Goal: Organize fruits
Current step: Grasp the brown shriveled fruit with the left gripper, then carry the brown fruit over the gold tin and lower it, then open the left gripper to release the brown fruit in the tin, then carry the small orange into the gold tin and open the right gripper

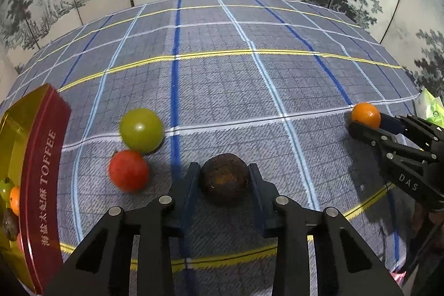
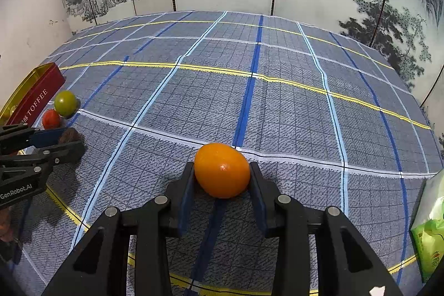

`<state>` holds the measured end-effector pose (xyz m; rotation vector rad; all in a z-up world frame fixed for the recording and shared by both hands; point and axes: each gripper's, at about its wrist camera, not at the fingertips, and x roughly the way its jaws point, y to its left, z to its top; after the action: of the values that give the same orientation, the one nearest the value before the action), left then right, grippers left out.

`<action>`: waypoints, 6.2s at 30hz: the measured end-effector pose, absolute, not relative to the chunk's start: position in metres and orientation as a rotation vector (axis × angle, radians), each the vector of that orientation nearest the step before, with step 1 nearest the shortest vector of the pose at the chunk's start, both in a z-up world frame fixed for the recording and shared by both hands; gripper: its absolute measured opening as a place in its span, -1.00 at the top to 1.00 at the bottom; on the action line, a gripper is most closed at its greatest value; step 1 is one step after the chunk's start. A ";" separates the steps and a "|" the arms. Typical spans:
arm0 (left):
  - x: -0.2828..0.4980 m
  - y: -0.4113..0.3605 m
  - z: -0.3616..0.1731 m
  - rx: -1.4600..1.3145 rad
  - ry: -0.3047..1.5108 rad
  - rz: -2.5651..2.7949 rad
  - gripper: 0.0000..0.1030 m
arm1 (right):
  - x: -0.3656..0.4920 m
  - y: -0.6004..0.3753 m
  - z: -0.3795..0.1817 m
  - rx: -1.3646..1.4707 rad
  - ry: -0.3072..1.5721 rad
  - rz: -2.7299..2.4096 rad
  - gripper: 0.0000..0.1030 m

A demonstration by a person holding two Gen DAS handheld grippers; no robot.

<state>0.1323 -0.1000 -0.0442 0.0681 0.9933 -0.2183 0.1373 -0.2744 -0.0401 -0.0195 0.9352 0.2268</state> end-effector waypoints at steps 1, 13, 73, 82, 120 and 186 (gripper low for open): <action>0.131 -0.098 -0.044 0.066 0.996 -0.213 0.31 | 0.137 -0.274 -0.040 -0.019 0.935 0.227 0.31; 0.113 -0.078 -0.042 0.016 1.019 -0.185 0.32 | 0.137 -0.275 -0.040 -0.020 0.935 0.227 0.31; 0.078 0.176 -0.012 -0.120 0.953 0.288 0.32 | 0.137 -0.274 -0.040 -0.022 0.935 0.227 0.31; 0.080 0.179 -0.018 -0.118 0.958 0.284 0.32 | 0.137 -0.274 -0.040 -0.023 0.935 0.226 0.31; 0.076 0.185 -0.019 -0.162 0.972 0.283 0.28 | 0.137 -0.273 -0.040 -0.022 0.935 0.227 0.31; 0.002 0.191 0.020 -0.143 0.844 0.304 -0.57 | 0.111 -0.030 0.052 -0.059 0.835 0.673 0.35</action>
<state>0.0022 0.1909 0.0197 -0.1434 0.8443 0.3044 0.1107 -0.0298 0.0517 -0.0593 0.8349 0.6726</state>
